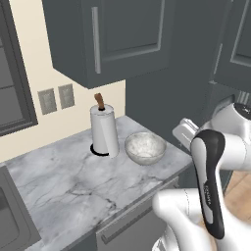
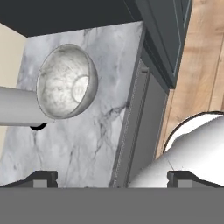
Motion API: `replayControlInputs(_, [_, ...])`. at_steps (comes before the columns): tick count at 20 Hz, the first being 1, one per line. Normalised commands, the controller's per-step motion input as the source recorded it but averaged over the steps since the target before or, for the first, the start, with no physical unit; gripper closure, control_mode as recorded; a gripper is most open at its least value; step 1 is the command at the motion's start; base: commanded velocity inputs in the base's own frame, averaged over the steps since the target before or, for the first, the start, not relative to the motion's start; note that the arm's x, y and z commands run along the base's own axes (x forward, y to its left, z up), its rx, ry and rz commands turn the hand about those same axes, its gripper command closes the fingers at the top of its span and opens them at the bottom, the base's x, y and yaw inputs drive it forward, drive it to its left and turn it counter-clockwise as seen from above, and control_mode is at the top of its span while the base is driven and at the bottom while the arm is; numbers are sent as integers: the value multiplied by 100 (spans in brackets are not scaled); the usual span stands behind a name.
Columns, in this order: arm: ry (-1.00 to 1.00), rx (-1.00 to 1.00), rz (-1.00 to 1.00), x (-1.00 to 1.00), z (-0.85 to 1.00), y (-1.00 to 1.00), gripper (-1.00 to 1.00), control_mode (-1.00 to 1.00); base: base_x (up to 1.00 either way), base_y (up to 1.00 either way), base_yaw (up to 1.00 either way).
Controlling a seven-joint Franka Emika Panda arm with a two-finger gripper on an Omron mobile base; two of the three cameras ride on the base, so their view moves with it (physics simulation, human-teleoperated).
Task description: Open the cabinet. Pick the bowls from the counter and place them in the cabinet. Then close the cabinet.
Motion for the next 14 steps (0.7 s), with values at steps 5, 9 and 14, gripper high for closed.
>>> replayControlInputs(5, [0,0,0,35,-28,0,-100,-100,0,0,0])
replayControlInputs(9, [0,0,0,29,-29,0,-100,-100,0,0,0])
replayControlInputs(14, [0,0,0,26,-33,0,-100,-100,0,0,0])
